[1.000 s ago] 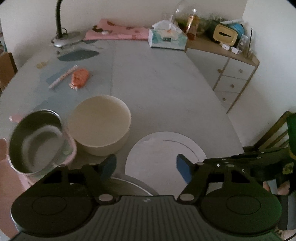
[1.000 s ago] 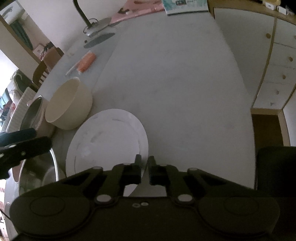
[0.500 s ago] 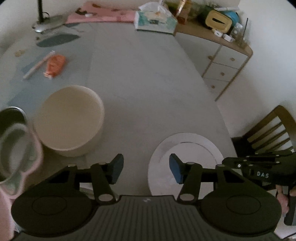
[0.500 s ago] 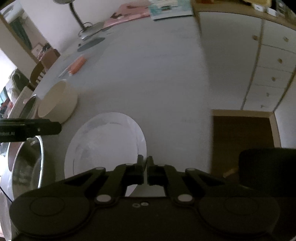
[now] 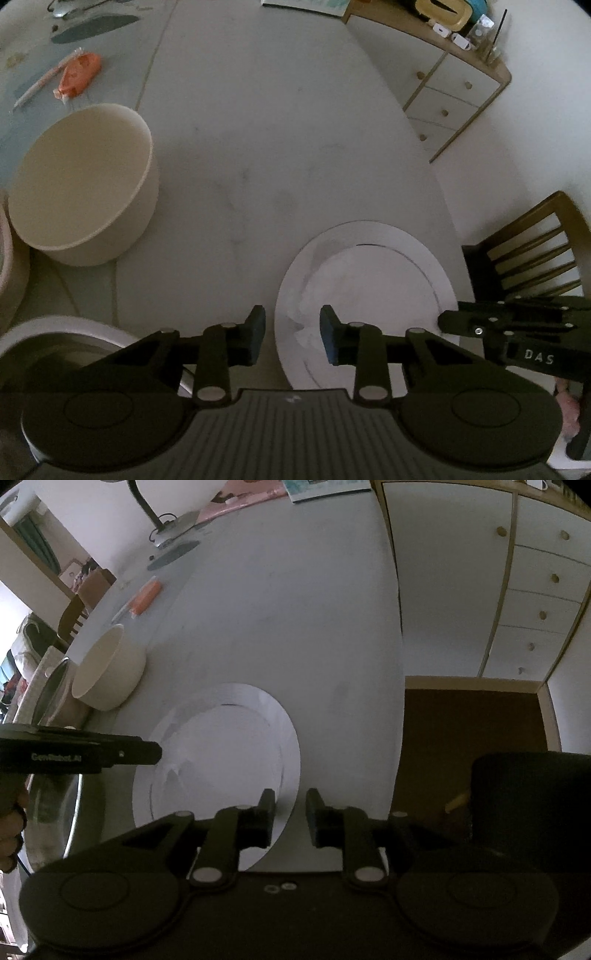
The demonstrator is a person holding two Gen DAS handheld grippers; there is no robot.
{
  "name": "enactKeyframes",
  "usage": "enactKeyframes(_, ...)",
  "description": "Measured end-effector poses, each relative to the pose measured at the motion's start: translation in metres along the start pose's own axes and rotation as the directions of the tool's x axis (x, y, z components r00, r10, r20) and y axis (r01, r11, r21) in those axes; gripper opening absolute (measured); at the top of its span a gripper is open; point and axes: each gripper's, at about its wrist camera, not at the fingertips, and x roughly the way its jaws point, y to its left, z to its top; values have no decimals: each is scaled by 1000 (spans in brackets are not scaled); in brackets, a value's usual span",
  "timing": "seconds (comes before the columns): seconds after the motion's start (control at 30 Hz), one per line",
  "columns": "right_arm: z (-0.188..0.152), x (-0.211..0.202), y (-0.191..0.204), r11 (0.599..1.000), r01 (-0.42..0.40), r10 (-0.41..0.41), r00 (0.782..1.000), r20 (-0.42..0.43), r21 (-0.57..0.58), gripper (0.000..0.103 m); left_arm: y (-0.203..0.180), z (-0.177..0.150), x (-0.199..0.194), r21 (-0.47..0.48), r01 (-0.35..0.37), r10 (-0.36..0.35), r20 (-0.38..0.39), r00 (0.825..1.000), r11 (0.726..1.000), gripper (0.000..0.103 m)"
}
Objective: Organize plates and bowls
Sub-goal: 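Close the left gripper on the small white plate rim and lift it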
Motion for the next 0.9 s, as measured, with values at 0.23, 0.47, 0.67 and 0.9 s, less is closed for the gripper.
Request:
enactKeyframes(0.23,-4,-2,-10,997,-26,26,1000,4,67,12,-3,3,2,-33,-22,22,-3,1000,999,18)
enactKeyframes(0.47,-9,-11,-25,996,-35,34,999,8,86,11,-12,-6,3,-24,22,-22,-25,999,999,17)
enactKeyframes(0.67,-11,-18,-40,992,-58,59,998,1,116,14,-8,-8,10,-61,28,-30,-32,999,998,17)
enactKeyframes(0.9,-16,-18,-40,990,-71,70,997,14,123,9,-14,-15,7,-59,20,-22,-32,999,998,13)
